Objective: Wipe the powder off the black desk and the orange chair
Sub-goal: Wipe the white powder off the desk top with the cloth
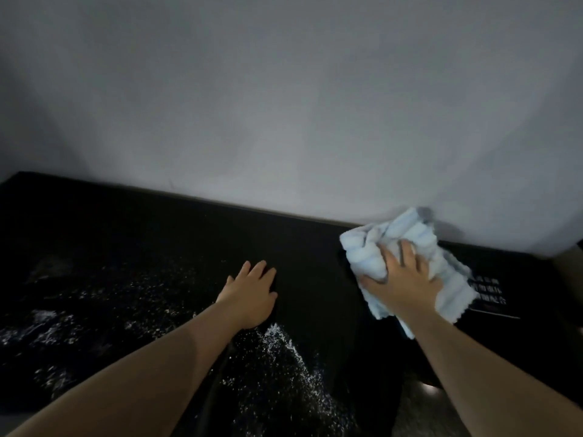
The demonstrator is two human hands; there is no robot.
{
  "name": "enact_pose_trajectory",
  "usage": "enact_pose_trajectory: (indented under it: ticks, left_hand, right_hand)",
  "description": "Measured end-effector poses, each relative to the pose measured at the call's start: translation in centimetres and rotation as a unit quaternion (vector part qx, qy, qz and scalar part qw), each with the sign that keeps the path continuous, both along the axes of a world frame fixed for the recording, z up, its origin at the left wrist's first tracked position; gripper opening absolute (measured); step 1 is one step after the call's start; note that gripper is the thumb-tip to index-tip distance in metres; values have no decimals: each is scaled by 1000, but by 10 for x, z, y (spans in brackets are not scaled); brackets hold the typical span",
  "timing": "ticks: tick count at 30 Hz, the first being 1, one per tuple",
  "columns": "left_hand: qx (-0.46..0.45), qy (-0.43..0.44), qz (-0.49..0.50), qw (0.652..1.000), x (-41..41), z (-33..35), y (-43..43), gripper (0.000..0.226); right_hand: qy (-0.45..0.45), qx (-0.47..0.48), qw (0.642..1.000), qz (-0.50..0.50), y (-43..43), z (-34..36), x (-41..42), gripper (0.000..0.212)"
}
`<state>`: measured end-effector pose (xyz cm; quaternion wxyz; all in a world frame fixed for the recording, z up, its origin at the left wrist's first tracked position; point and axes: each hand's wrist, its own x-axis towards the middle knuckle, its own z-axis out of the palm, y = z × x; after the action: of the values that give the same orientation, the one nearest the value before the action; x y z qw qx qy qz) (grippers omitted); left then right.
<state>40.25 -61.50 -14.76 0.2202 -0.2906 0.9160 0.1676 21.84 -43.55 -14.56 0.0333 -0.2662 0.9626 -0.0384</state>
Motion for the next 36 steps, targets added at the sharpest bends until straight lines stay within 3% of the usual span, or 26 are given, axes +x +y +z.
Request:
enact_pose_trajectory:
  ticks: [3,5,6,8,9,10,11,12,13,18,23,25,28,30,33,36]
  left_hand:
    - [11,10,5,1000,1,-4,-1,54]
    - [11,23,8,1000,3,-6,-3,53]
    - [9,29,10,1000,4,-8,-3,53]
    - [4,36,11,999,7,-9,-2,54]
    - [6,37,10,999,8,-10,-2,54]
    - [8,38,10,999,9,-10,-1,54]
    - [10,41,12,999,9,-9,-1,54]
    - [11,44,15,999,9,-9,-1,54]
    - [12,47,17,999,9,-8,-1,54]
    - [-5,60,15,998,10,-12,2,54]
    - [0,50,15,999,19,-8,13,53]
    - [0,43,8,999,27,-6,23,53]
    - [13,32,5,999,38,-3,35,53]
    - [8,12,-10,1000,45,-3,42,53]
    - [-13,-2,-42,999,53,-4,54,51]
    - [11,43,12,999,59,-2,62,49]
  right_hand:
    - [25,-12,998,54,-2,-14,25,60]
    - [33,-104,975,194,-5,-12,39,55]
    - [6,-166,944,284,-9,-4,42,50]
    - [-124,-275,840,451,-25,14,27,38]
    - [-173,-291,834,436,-33,16,11,35]
    - [-164,-262,894,326,-41,17,-6,40]
    - [-136,-156,965,162,-44,15,-23,48]
    - [-124,-56,990,44,-43,12,-34,56]
    - [-120,-16,992,17,-44,8,-39,61]
    - [-39,-45,989,139,-36,-5,12,51]
    - [44,-114,938,325,22,-9,74,40]
    - [63,-78,950,297,19,-1,62,42]
    - [-33,-38,988,145,-3,14,42,51]
    - [-56,-44,992,109,-8,12,53,53]
    - [-3,-56,975,213,16,3,100,47]
    - [-38,-36,952,301,46,-3,120,45]
